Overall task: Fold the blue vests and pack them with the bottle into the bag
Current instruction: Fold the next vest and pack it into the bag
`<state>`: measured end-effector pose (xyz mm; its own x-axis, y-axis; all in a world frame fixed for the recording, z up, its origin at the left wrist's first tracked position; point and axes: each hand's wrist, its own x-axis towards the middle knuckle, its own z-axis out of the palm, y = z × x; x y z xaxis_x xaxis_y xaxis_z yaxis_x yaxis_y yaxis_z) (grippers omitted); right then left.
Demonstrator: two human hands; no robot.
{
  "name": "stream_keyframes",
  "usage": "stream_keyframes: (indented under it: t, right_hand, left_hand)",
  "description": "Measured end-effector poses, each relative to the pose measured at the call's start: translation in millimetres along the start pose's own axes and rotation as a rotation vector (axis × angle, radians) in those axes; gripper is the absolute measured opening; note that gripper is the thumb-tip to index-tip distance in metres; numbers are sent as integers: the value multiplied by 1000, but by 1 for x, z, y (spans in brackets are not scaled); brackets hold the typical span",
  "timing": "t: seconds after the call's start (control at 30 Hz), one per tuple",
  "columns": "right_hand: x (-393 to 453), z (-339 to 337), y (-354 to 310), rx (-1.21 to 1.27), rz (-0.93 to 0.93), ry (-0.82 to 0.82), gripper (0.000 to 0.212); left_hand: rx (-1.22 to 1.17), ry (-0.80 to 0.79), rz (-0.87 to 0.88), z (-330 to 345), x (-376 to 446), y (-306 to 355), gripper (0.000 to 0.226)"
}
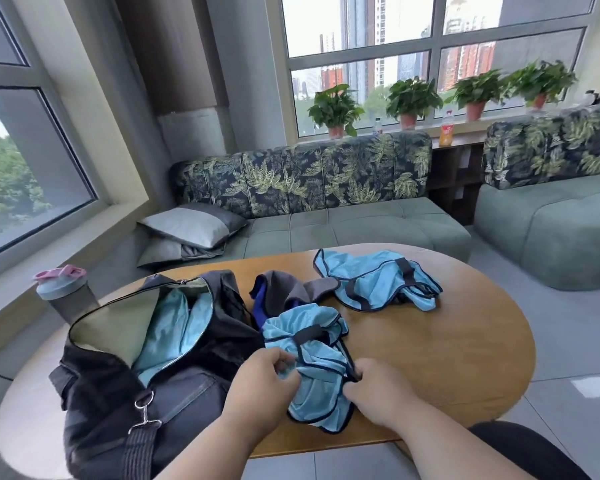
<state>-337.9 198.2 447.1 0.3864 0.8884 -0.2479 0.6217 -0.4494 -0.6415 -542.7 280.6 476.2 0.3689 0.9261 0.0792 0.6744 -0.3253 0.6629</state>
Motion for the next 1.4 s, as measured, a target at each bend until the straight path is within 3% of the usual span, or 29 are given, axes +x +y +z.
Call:
stream_keyframes:
  t: [0.17, 0.3, 0.4, 0.5, 0.63, 0.7, 0.73, 0.8, 0.83, 0.97, 1.1, 1.17, 1.27, 1.4]
  right_hand:
    - [2, -12, 10, -115, 126, 97, 16]
    - [3, -29, 21, -119, 219, 170, 13]
    - [5, -35, 27, -129, 248, 215, 15]
    - [3, -31, 24, -75, 145, 271, 29]
    - [-9, -22, 3, -10, -229, 219, 66]
    - [-11, -13, -2, -13, -306, 164, 66]
    - [-10, -8, -2, -18, -317, 159, 55]
    - [-9, -6, -1, 26, -251, 221, 16]
    - [-9, -7, -3, 71, -188, 265, 7]
    - [-9, -24, -1, 226, -27, 494, 14]
    - [-9, -38, 4, 464, 26, 682, 16]
    - [-7, -44, 10, 516, 59, 721, 15]
    - [-5, -52, 15, 640, 123, 736, 19]
    - [0, -60, 21, 791, 179, 694, 25]
  left_hand:
    - [97, 91, 54, -3, 18, -6, 52]
    - [352, -137, -10, 2, 36, -14, 81]
    - [432, -118, 44, 8, 39, -19, 49]
    - [224, 56, 141, 9, 33, -16, 14]
    - [35, 113, 267, 1, 12, 1, 20]
    - [-73, 76, 263, -5, 1, 9, 21]
    - [-148, 55, 232, -9, -3, 13, 21]
    - [-244, 37, 164, -21, -10, 22, 20]
    - [-239, 56, 152, -31, -13, 25, 19]
    - [-226, 136, 156, -59, -12, 29, 20]
    - [-199, 88, 114, -71, -10, 30, 21]
    - [-245, -12, 135, -72, -12, 33, 17]
    - [-245, -177, 133, -74, -14, 35, 32]
    - [-121, -120, 106, -78, -10, 31, 18]
